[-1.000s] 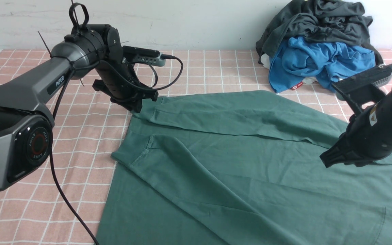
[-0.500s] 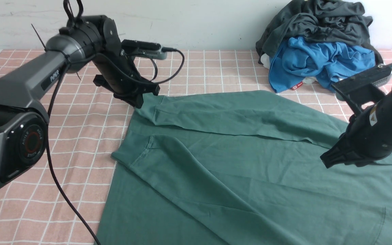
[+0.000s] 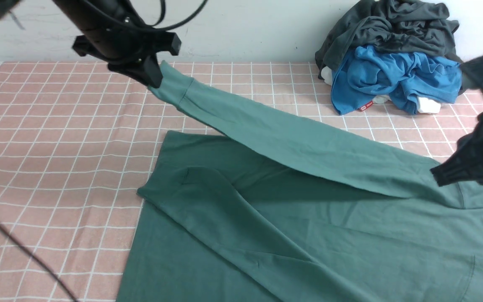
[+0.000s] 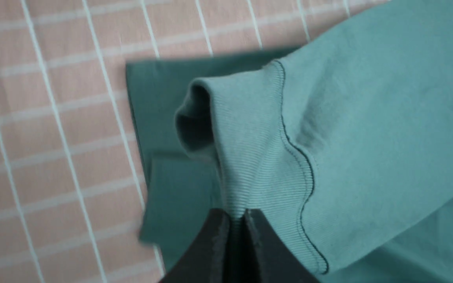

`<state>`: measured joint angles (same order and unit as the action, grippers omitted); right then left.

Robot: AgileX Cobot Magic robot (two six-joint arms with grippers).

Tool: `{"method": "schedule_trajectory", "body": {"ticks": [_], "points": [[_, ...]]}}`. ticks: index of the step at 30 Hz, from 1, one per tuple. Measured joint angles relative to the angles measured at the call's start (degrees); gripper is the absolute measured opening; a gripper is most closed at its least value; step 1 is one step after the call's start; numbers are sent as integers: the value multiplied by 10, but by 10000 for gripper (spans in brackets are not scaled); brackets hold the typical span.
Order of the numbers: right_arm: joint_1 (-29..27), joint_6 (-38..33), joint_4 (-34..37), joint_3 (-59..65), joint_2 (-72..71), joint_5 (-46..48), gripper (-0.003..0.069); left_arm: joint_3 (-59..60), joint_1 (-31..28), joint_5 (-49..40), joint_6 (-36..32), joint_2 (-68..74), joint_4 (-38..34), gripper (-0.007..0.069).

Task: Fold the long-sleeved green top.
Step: Use the left arm to drag and drop the cuff onto the cuff closest to the left arm

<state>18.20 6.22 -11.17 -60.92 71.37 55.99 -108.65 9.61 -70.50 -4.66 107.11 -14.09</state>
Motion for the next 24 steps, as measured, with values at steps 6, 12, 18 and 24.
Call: {"method": "schedule_trajectory", "body": {"ticks": [6,12,18,24], "points": [[0,-15,35,0,-54,7,24,202,0,33,13,-140,-11,17],[6,-32,67,0,-61,12,24,396,0,95,24,-262,-16,17],[48,-45,77,0,-61,40,24,560,0,153,27,-343,-17,17],[98,-46,79,0,-61,122,24,670,0,213,4,-352,-19,76]]}}
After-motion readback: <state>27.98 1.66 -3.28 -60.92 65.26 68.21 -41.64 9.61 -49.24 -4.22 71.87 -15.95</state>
